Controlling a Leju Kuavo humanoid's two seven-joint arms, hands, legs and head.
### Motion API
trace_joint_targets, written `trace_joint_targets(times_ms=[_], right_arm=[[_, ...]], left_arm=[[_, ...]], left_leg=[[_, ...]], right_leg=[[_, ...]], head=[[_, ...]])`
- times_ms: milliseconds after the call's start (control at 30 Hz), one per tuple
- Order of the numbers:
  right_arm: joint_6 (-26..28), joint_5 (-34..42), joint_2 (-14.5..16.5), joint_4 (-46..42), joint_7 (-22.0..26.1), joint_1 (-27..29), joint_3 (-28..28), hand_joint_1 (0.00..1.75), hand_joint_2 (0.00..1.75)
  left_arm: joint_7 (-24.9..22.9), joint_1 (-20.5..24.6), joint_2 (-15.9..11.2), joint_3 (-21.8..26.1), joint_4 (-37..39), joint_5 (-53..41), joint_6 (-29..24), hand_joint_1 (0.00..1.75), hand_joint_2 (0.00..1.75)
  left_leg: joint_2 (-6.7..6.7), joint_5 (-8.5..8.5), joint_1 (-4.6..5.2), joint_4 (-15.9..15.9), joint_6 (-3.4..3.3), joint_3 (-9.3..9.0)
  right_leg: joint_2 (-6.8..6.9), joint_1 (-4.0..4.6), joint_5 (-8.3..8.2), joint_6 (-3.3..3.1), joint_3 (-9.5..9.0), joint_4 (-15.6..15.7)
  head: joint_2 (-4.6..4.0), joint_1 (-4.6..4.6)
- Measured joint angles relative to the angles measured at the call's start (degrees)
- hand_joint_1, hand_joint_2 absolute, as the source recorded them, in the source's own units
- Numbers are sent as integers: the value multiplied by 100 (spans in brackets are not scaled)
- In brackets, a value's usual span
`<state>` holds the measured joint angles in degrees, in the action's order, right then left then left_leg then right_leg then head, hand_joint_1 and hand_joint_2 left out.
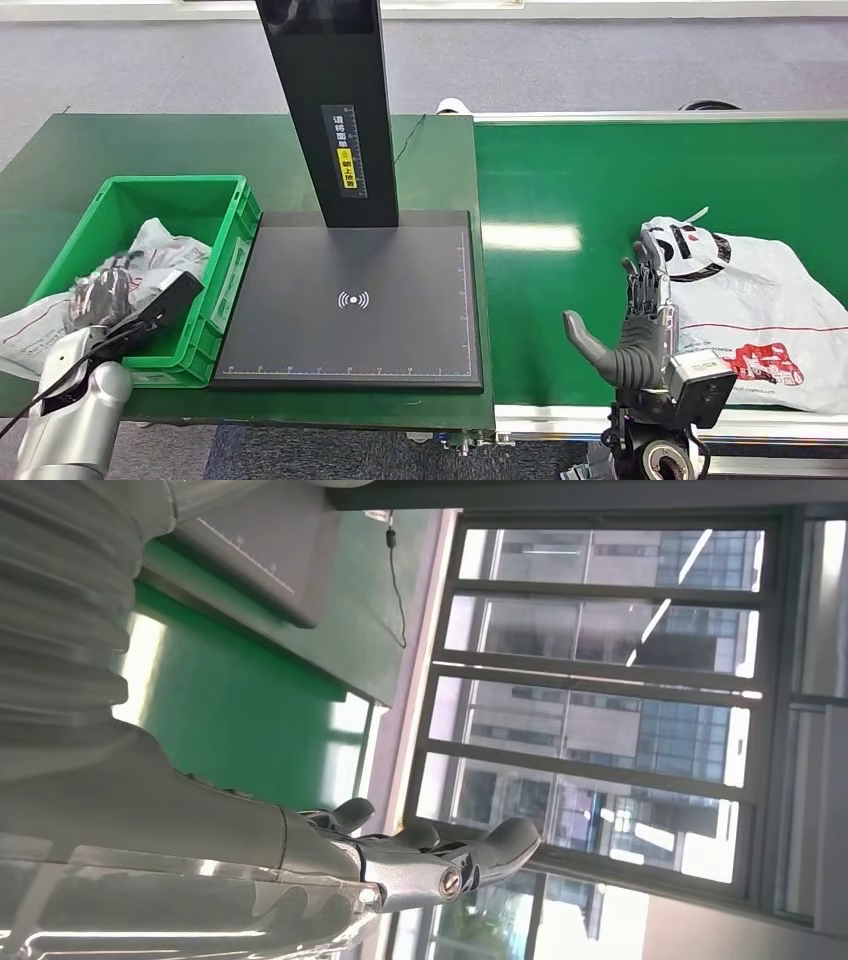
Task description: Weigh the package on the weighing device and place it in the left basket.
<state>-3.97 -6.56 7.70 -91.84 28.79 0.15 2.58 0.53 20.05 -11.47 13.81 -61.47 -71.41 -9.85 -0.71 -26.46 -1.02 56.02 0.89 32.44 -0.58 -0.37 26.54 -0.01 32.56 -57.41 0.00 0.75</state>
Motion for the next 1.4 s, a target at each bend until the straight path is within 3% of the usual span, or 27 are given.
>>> trace_joint_targets(times_ms=[67,133,400,733,833,1000,1400], right_arm=[[-1,20,9,-11,-6,13,2,0,175],[-1,41,13,-16,-7,25,2,0,175],[3,82,19,-18,-7,26,2,0,175],[100,197,19,15,68,9,-46,0,175],[132,211,14,47,87,-21,-91,0,175],[142,216,-5,75,90,-55,-123,0,175],[144,216,-31,94,92,-65,-136,0,175]], left_arm=[[44,10,21,-9,-129,133,-591,0,175],[100,13,39,-8,-270,262,-842,0,175],[341,-20,97,-1,-588,644,-1005,0,175],[2447,-416,326,22,-1668,3114,-2728,0,175],[2833,-501,405,-14,-1926,3719,-2618,0,175],[3205,-623,603,-205,-2272,4661,-1920,0,175],[3256,-726,822,-353,-2608,4796,-1800,0,175]], left_leg=[[5,1,-1,0,0,2],[8,1,-1,1,1,4],[8,0,-1,1,1,28],[7,-3,-1,1,3,35],[7,-3,-1,1,3,34],[6,-2,-1,2,2,34],[6,-4,-1,1,4,35]], right_leg=[[-4,1,-7,-2,3,-1],[-8,1,-8,-2,5,-2],[-9,1,-8,-1,31,-2],[-8,0,-6,0,34,-2],[-8,0,-6,0,34,-2],[-8,0,-7,0,33,-2],[-8,0,-6,0,36,-2]], head=[[0,-2],[0,-1],[0,-1],[0,-2],[0,-2],[0,-2],[0,-1]])
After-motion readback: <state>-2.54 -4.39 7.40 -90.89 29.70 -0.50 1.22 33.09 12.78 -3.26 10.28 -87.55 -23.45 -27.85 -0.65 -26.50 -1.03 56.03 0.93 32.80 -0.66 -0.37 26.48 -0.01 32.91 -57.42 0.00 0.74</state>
